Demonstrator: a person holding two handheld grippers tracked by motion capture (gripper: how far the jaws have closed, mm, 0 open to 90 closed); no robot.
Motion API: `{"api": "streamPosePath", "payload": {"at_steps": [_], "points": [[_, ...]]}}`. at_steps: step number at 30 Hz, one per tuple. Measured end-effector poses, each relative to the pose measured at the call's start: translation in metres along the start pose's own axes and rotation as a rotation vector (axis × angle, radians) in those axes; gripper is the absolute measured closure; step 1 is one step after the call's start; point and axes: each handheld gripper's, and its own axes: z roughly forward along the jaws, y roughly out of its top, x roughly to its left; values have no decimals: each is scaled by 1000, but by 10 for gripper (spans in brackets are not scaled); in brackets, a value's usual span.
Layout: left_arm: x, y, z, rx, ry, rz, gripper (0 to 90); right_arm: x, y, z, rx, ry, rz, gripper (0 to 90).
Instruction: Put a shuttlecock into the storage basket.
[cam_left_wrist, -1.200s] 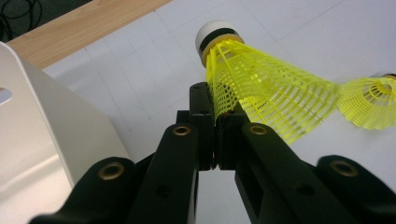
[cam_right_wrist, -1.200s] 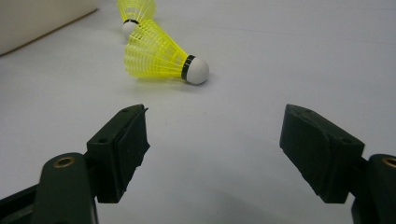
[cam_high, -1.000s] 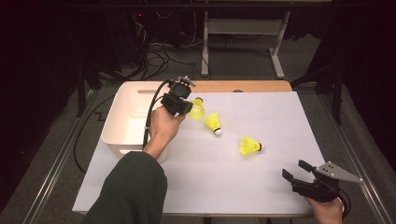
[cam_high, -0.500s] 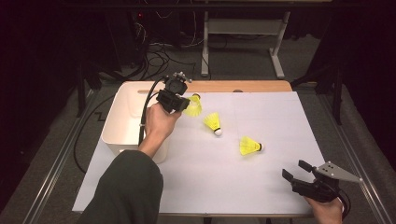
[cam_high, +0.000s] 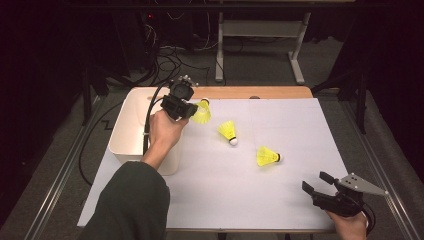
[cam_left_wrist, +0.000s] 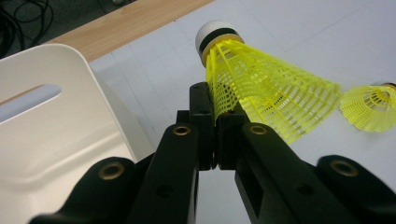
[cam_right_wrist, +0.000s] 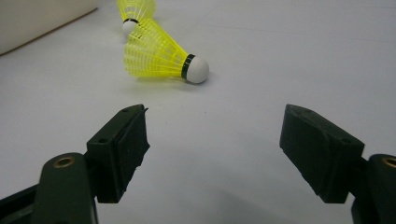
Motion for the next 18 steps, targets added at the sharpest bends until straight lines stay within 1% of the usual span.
{"api": "streamPosePath", "payload": {"at_steps": [13,18], "points": [[11,-3,-5,-4,5,-13,882,0,0,0,1,1,3,239],[15,-4,-6,-5,7,-24,882,0,0,0,1,2,2,239]]}}
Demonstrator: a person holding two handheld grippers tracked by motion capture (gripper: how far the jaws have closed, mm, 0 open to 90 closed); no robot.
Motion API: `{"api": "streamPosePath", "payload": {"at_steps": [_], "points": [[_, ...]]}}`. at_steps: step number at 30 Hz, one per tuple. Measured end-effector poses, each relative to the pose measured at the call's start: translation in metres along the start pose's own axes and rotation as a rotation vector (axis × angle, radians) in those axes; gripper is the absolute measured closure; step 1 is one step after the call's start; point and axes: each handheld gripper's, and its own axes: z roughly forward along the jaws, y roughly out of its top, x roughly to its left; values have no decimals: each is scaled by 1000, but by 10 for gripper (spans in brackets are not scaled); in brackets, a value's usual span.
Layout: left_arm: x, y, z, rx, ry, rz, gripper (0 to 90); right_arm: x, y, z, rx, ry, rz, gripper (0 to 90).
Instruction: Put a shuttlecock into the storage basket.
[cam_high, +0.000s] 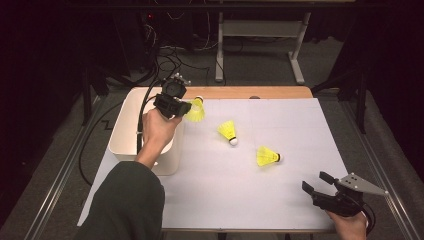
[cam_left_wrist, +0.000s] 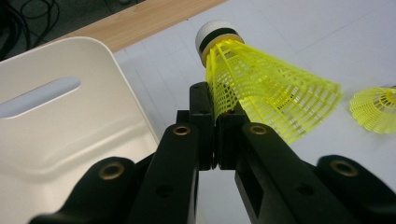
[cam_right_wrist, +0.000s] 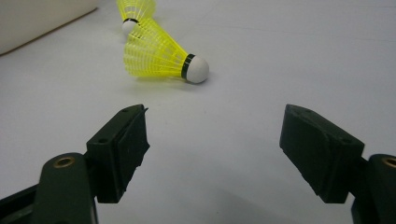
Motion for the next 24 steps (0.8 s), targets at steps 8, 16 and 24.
{"api": "streamPosePath", "payload": {"at_steps": [8,16,24], "points": [[5,-3,-1,-1,-1,-7,882,0,0,0,0,-1,2,239],[11,-5,-2,0,0,-16,882,0,0,0,1,0,6,239],[17,-8,-6,-6,10,-24,882,0,0,0,-2,-1,4,239]]}}
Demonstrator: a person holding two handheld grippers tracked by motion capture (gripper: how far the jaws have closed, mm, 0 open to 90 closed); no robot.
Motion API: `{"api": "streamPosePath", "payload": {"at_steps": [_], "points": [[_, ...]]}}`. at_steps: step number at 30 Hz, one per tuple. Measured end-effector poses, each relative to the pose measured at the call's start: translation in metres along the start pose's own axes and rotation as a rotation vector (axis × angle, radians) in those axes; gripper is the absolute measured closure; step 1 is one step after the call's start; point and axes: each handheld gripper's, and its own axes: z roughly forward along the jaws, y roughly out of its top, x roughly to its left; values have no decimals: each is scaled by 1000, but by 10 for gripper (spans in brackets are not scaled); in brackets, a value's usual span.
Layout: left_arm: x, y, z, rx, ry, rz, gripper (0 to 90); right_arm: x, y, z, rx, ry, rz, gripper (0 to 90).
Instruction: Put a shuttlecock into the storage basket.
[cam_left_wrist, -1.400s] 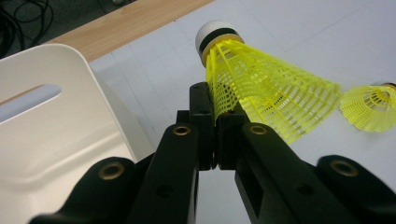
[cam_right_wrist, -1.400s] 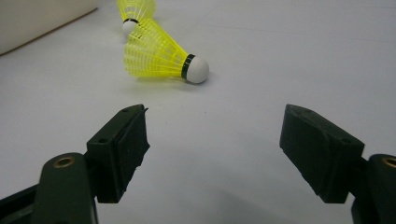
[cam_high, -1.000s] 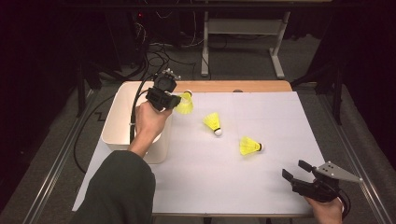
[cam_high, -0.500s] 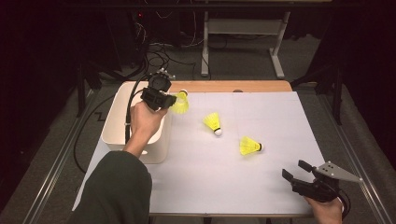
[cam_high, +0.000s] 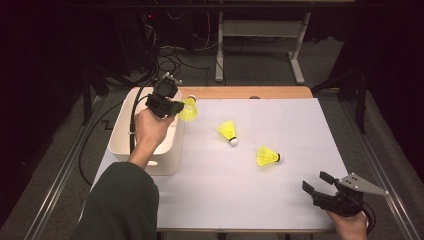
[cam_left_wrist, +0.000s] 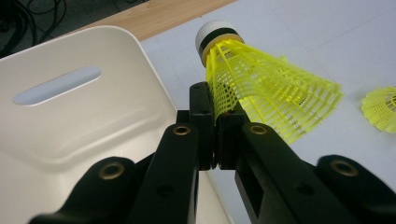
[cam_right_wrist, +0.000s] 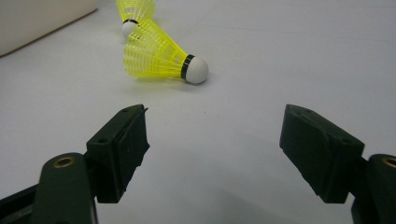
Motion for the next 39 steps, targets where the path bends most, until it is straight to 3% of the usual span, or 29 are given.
{"api": "streamPosePath", "payload": {"at_steps": [22,39], "points": [[22,-15,0,9,17,-42,882,1,0,0,1,-3,-5,239],[29,-24,3,4,11,-58,882,0,0,0,1,-1,-4,239]]}}
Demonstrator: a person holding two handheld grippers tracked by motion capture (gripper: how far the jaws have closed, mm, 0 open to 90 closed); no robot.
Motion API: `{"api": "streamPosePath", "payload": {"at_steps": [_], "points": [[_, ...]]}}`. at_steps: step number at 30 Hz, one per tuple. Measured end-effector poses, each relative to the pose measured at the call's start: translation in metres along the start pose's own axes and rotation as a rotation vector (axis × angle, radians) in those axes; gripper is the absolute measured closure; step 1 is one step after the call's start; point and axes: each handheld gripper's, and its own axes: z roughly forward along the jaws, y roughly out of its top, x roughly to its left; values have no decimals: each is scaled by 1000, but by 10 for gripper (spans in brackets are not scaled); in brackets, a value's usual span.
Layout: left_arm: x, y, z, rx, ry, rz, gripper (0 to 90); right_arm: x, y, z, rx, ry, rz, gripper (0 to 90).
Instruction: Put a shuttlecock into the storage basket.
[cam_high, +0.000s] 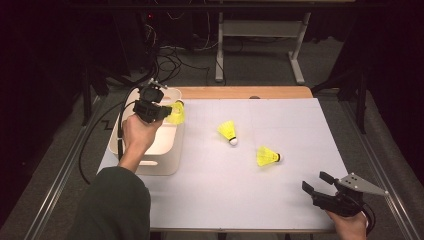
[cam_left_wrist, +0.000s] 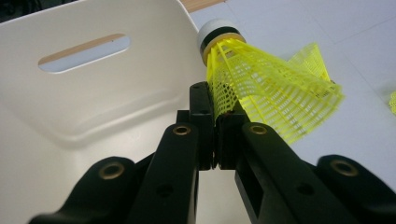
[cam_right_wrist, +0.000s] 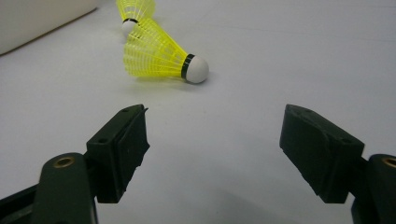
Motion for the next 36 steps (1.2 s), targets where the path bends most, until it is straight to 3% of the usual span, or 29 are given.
{"api": "streamPosePath", "payload": {"at_steps": [9,19,36], "points": [[7,-2,-5,-27,-3,-20,882,0,0,0,-2,-1,0,239],[12,-4,1,-12,13,-16,882,0,0,0,-1,-3,-2,239],[27,-15,14,6,29,-56,882,0,0,0,0,-2,-3,239]]}}
